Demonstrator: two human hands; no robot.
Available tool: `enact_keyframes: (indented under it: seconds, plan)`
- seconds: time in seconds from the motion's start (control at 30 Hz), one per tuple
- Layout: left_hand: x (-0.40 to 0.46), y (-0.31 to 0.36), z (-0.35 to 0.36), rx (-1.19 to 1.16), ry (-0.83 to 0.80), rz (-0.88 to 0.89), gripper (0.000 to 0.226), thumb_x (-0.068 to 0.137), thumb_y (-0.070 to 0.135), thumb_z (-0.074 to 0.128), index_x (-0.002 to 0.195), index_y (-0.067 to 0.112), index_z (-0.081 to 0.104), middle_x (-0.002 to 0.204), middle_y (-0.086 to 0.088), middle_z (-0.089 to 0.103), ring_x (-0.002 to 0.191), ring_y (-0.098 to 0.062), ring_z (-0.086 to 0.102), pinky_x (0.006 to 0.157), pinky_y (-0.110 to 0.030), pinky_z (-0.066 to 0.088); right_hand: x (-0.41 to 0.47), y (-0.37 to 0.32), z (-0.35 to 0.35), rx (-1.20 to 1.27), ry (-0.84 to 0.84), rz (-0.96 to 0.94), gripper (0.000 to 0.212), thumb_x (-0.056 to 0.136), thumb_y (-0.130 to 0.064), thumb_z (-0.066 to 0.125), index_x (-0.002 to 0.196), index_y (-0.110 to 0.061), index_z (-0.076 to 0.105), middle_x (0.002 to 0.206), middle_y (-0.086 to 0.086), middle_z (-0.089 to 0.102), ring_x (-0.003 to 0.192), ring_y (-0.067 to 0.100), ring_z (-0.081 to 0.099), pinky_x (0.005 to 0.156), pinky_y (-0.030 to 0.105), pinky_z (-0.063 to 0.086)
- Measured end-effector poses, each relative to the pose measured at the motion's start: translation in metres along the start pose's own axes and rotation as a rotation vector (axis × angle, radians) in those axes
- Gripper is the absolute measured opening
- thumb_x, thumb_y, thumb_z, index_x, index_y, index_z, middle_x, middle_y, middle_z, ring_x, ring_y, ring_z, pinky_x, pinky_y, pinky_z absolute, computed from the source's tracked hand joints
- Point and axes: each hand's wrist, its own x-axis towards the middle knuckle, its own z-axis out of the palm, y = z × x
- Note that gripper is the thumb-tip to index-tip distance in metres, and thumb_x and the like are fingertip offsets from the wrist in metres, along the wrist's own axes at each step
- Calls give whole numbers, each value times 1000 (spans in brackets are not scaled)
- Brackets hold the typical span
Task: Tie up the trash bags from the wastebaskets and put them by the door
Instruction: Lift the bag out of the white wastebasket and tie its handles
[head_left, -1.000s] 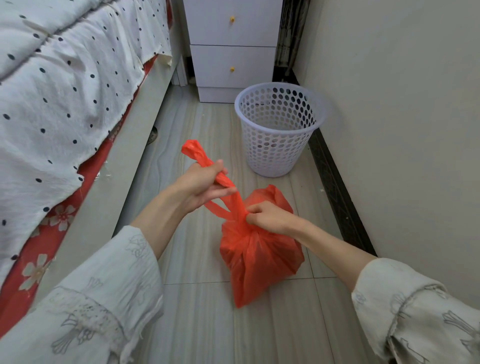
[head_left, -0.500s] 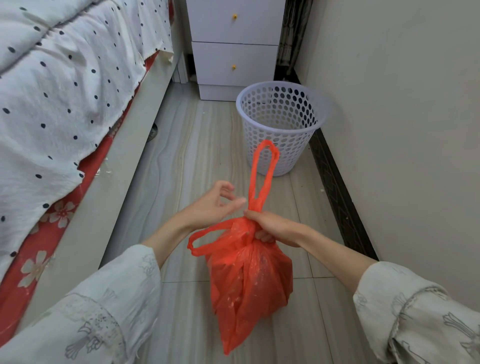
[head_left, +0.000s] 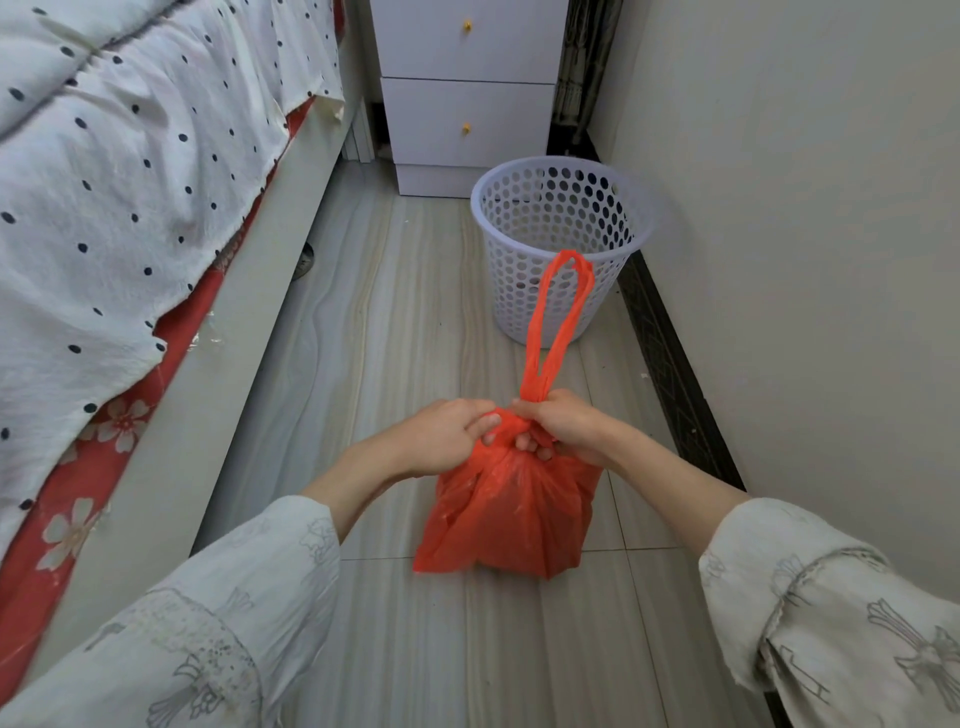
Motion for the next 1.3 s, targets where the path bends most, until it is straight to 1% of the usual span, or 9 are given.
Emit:
enact_keyframes:
  seconds: [0.13,0.27,0.4,0.5,0.63,0.73,0.83,1.07,1.3]
  plan:
    - [-4,10,-5,-45,19,56,33,98,24,35,65,24,42,58,11,42,57,-2,42,57,-10,33,1,2,-12,30,82,-34,31,97,-21,44,68,-12,53,36,-5,56,38,10,47,43,20,40]
    - [-5,21,-4,21,-102,117,26,97,21,36,75,19,49,58,11,42,55,-3,42,56,-21,31,5,13,-16,-143,175,-122,26,95,-23,49,73,-15,62,57,0,62,58,12,57,67,28,44]
    - [-5,16,4,-6,-317,123,35,95,17,42,60,18,40,57,8,41,57,-9,41,64,-28,38,2,20,-17,11,100,-173,32,95,-18,50,64,-16,59,60,3,56,38,-2,52,59,21,43]
    - [-7,9,6,-62,-403,-7,42,93,46,39,59,21,42,66,4,43,62,-11,40,61,-23,36,-5,18,-25,81,22,-159,27,93,-20,52,69,-14,60,56,-4,56,45,2,51,50,10,42]
    - [-4,-7,7,-327,-97,-175,53,97,40,26,70,14,63,76,-7,61,72,-17,54,48,-4,37,-12,18,-31,86,-134,-112,24,93,-22,52,71,-15,59,52,-11,59,53,3,52,56,13,41]
    - [0,-16,16,-393,104,-101,23,94,14,45,86,6,65,79,-3,61,68,-3,57,59,-2,40,-15,16,-30,63,-250,-100,23,93,-22,51,73,-16,60,65,-3,55,54,1,50,58,17,38]
    - [4,-15,32,-417,99,-47,15,83,-2,58,97,-3,65,79,3,61,61,15,54,66,0,40,-19,12,-28,80,-314,-83,23,94,-19,51,72,-14,58,62,-3,53,48,0,50,54,14,42]
    - [6,-16,51,-307,110,3,19,73,11,72,83,23,60,69,11,54,70,-14,53,71,-25,44,-25,14,-22,71,-400,-116,27,94,-11,47,69,-12,56,67,2,52,58,6,52,58,15,45]
    - [7,-24,51,-342,128,-23,9,78,19,66,86,18,67,70,0,61,61,-2,51,64,-17,41,-27,15,-31,-1,-458,-111,14,91,-4,52,81,-12,57,79,-2,56,80,4,57,82,19,50]
